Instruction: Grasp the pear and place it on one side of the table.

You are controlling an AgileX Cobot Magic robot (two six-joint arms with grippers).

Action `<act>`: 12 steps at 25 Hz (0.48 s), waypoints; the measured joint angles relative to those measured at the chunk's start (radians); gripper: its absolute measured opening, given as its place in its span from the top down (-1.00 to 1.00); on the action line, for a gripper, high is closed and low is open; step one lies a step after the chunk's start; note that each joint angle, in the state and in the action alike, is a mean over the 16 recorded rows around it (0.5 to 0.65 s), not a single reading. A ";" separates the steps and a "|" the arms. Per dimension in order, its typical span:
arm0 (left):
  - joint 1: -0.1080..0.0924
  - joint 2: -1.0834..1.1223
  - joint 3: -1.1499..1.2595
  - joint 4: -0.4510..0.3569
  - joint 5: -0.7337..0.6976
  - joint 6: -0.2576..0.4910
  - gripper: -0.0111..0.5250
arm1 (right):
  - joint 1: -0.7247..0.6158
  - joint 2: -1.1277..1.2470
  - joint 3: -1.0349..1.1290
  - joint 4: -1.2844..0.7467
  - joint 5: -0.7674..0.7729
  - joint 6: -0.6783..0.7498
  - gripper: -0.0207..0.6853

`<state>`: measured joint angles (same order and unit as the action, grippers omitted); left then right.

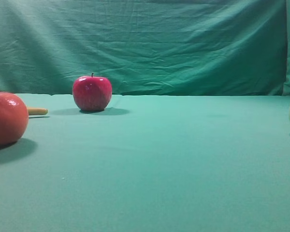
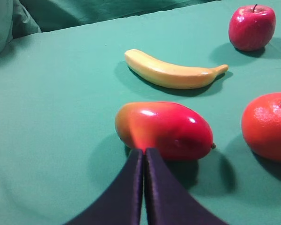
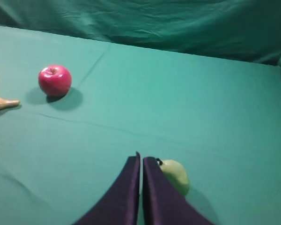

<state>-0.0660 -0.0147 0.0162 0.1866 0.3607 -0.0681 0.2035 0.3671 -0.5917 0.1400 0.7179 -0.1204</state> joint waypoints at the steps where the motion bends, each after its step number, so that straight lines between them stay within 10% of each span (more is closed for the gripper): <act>1: 0.000 0.000 0.000 0.000 0.000 0.000 0.96 | -0.006 -0.020 0.030 -0.011 -0.019 0.013 0.94; 12: 0.000 0.000 0.000 0.000 0.000 0.000 0.96 | -0.101 -0.282 0.431 -0.073 -0.223 0.051 0.94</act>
<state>-0.0660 -0.0147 0.0162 0.1866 0.3607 -0.0681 0.1022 0.0849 -0.1603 0.0669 0.4949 -0.0694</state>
